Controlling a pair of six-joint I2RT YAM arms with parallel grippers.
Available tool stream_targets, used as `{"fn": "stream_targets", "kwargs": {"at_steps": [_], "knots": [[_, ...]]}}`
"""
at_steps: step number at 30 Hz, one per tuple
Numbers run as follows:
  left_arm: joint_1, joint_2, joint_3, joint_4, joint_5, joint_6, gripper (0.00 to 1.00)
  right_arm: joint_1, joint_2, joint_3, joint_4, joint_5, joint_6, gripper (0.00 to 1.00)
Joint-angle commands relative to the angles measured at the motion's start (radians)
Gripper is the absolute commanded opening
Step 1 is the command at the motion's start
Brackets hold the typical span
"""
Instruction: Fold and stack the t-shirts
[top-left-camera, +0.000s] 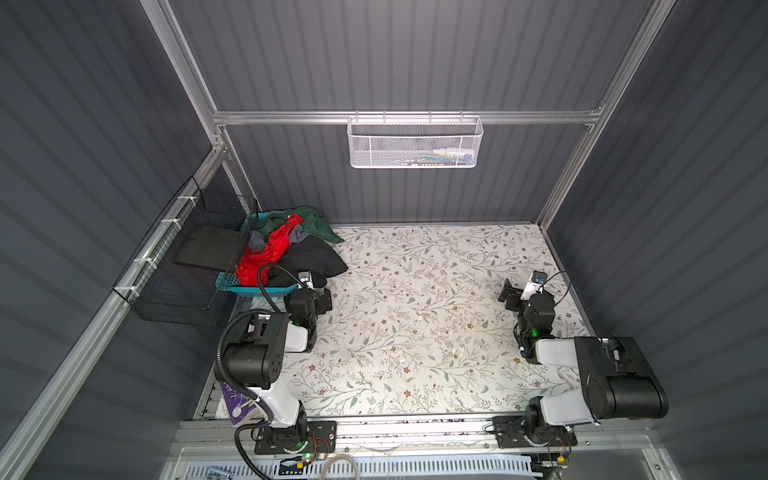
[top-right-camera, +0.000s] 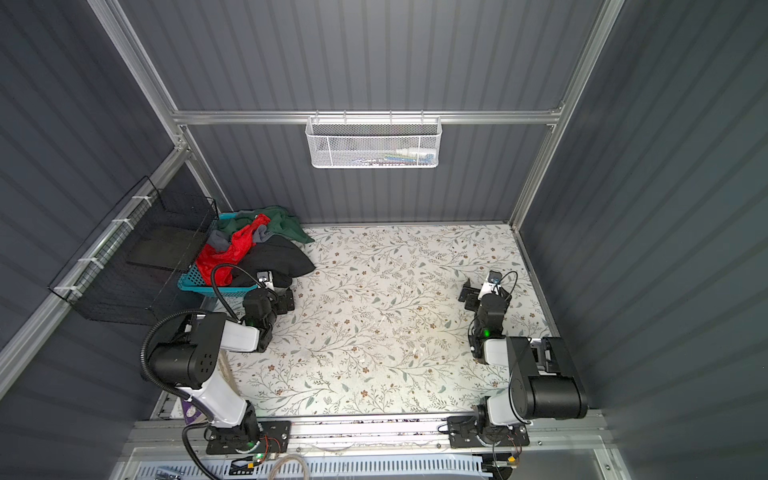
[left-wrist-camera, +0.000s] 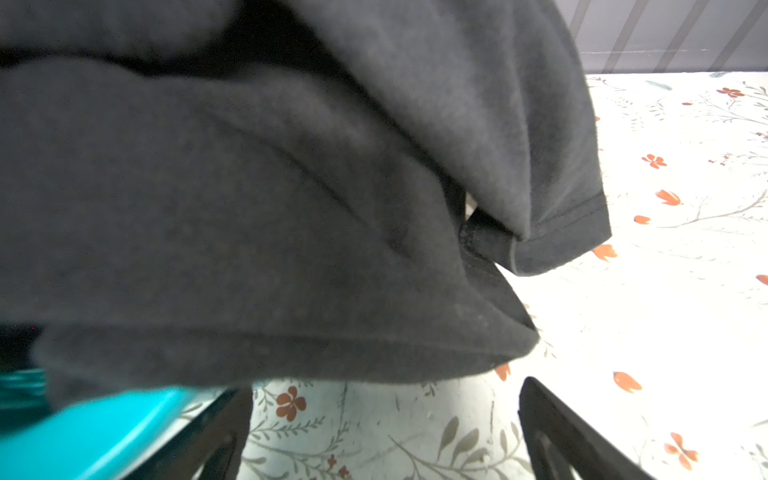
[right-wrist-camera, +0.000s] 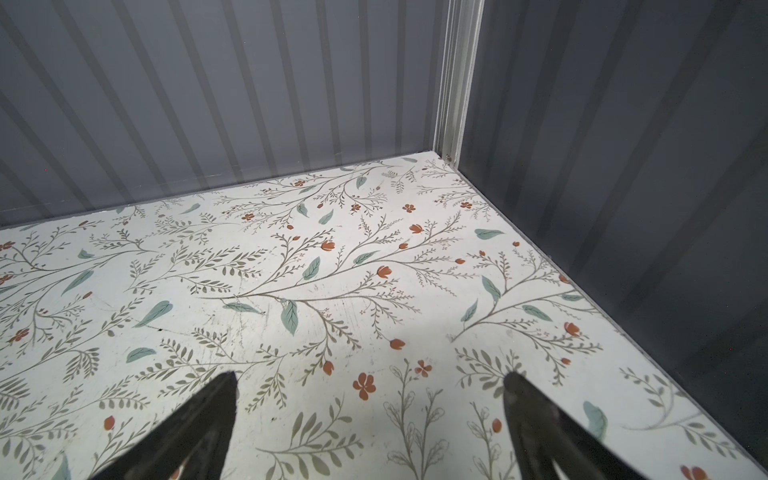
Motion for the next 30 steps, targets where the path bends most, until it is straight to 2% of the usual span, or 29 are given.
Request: {"fn": "stream_targets", "kwargs": {"at_steps": [1,18,21,23,26,30], "knots": [[-0.003,0.011,0.002,0.026,-0.017,0.0,1.0,0.004,0.007,-0.005,0.02,0.018,-0.006,0.99],[-0.003,0.011,0.004,0.02,-0.009,0.0,1.0,0.005,0.005,-0.008,0.023,0.02,-0.006,0.99],[-0.003,0.005,0.002,0.03,-0.009,0.008,1.0,0.028,-0.029,-0.003,-0.024,0.074,-0.011,0.99],[-0.01,-0.036,0.019,-0.035,-0.019,0.011,1.0,0.029,-0.006,-0.013,0.039,0.075,-0.022,0.99],[-0.018,-0.098,0.036,-0.138,-0.055,-0.006,1.0,0.031,-0.018,-0.009,0.014,0.072,-0.023,0.99],[-0.023,-0.131,0.031,-0.158,-0.096,-0.015,1.0,0.031,-0.033,-0.011,0.003,0.055,-0.03,0.99]]}}
